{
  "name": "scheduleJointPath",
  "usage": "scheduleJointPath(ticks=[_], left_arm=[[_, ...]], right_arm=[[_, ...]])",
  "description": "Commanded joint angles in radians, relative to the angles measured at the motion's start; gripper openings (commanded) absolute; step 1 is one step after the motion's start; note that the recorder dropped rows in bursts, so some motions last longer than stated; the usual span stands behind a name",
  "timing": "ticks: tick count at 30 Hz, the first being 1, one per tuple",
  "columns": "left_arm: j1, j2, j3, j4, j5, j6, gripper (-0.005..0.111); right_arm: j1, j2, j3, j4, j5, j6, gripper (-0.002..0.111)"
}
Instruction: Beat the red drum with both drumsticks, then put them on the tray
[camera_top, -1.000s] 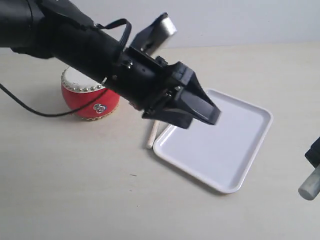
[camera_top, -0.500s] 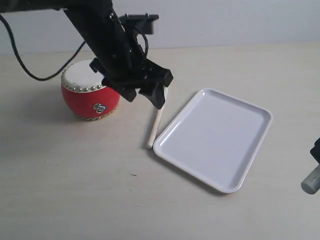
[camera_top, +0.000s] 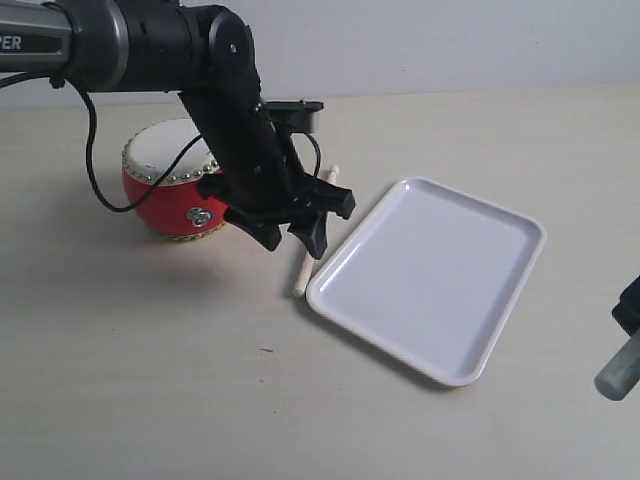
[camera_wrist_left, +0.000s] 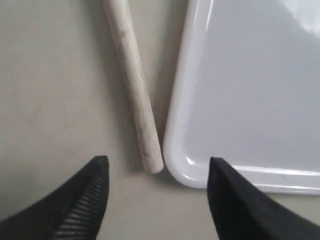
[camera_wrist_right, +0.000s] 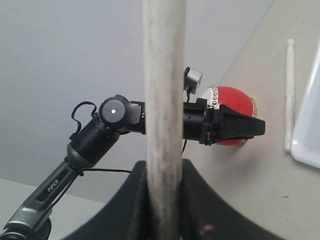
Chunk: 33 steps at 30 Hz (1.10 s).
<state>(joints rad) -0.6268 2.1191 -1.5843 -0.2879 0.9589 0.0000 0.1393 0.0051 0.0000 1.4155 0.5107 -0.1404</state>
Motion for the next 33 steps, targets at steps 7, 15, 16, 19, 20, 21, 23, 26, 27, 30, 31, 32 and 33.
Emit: scheduleJointPath(ticks=[7, 15, 16, 19, 20, 21, 23, 26, 27, 30, 31, 32, 33], left_arm=[[-0.003, 0.051, -0.007, 0.02, -0.141, -0.008, 0.057], [-0.003, 0.075, -0.007, 0.048, -0.159, -0.032, 0.056], [-0.003, 0.081, -0.007, 0.048, -0.159, -0.032, 0.056], [-0.003, 0.097, -0.007, 0.045, -0.158, -0.032, 0.056], [-0.003, 0.101, -0.007, 0.04, -0.155, -0.032, 0.056], [-0.003, 0.104, -0.007, 0.037, -0.154, -0.032, 0.056], [-0.003, 0.107, -0.007, 0.036, -0.154, -0.032, 0.056], [-0.003, 0.106, -0.007, 0.036, -0.152, -0.032, 0.056], [-0.003, 0.106, -0.007, 0.036, -0.152, -0.032, 0.056], [-0.003, 0.11, -0.007, 0.036, -0.15, -0.032, 0.056], [-0.003, 0.11, -0.007, 0.036, -0.15, -0.032, 0.056], [-0.003, 0.11, -0.007, 0.036, -0.15, -0.032, 0.056], [-0.003, 0.11, -0.007, 0.036, -0.15, -0.032, 0.056]], right_arm=[[0.001, -0.005, 0.0, -0.017, 0.018, -0.008, 0.0], [0.001, -0.005, 0.0, -0.02, 0.038, -0.008, 0.0], [0.001, -0.005, 0.0, -0.022, 0.038, -0.008, 0.0], [0.001, -0.005, 0.0, -0.022, 0.033, -0.008, 0.0], [0.001, -0.005, 0.0, -0.024, 0.032, -0.008, 0.0], [0.001, -0.005, 0.0, -0.028, 0.032, -0.008, 0.0], [0.001, -0.005, 0.0, -0.032, 0.032, -0.008, 0.0], [0.001, -0.005, 0.0, -0.032, 0.032, -0.008, 0.0], [0.001, -0.005, 0.0, -0.032, 0.032, -0.008, 0.0], [0.001, -0.005, 0.0, -0.04, 0.032, -0.008, 0.0], [0.001, -0.005, 0.0, -0.041, 0.032, -0.008, 0.0], [0.001, -0.005, 0.0, -0.041, 0.032, -0.008, 0.0], [0.001, -0.005, 0.0, -0.041, 0.032, -0.008, 0.0]])
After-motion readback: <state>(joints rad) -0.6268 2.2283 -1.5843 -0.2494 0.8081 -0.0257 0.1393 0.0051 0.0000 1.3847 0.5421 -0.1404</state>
